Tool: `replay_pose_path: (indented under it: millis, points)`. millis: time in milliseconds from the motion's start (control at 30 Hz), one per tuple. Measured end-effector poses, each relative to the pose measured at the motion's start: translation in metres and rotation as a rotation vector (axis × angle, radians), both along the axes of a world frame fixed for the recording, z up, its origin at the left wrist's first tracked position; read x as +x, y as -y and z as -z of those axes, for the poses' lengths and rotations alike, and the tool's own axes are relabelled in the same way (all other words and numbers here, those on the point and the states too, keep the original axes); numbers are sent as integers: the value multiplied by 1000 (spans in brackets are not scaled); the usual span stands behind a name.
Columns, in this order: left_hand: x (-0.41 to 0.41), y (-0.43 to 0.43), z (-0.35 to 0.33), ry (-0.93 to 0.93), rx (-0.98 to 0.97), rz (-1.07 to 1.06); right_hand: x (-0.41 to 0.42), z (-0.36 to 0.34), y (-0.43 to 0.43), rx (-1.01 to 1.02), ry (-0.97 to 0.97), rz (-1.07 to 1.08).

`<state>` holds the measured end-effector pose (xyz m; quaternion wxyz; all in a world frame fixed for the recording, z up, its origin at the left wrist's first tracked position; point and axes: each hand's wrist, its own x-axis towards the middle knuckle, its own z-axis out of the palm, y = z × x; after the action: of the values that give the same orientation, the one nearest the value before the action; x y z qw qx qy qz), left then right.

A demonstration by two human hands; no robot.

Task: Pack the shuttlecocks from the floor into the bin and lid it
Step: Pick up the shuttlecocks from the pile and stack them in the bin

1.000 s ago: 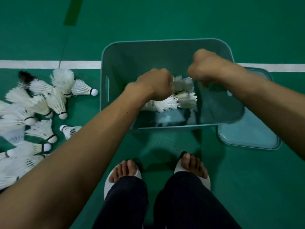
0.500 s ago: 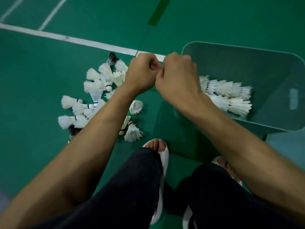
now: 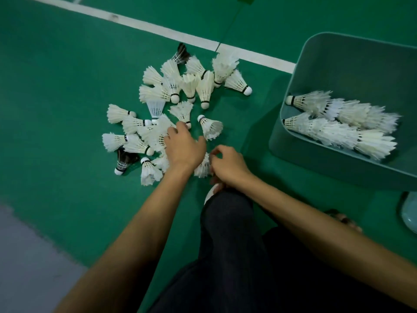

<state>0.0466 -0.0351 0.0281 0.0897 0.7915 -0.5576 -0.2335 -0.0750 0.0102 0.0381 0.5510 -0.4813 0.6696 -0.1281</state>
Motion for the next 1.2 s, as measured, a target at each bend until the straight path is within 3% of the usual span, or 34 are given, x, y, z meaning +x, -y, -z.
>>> replay_pose_path:
  millis: [100,200,333,500,633,733,967,1067,1200]
  points:
    - [9,-2,20,138,125,183,5,14,-6,-38,44,130]
    - [12,2,22,245,122,241,-3,12,-2,-70,56,231]
    - [5,10,20,267,115,301,-12,1,-4,-258,-66,297]
    - [6,23,23,112,17,283,-19,-9,2,-405,-271,222]
    - [4,32,23,24,109,458,-25,-2,12,-372,-126,113]
    - [0,34,22,-35,148,457,-32,6,15,-329,-43,45]
    - [-7,33,8,-175,-167,359,-20,-3,10,-723,-183,-69]
    - [-13,32,-21,-280,-317,305,-13,-31,14,-916,-274,39]
    - [-41,35,-89,-559,-601,277,-24,-97,23,-1181,-259,248]
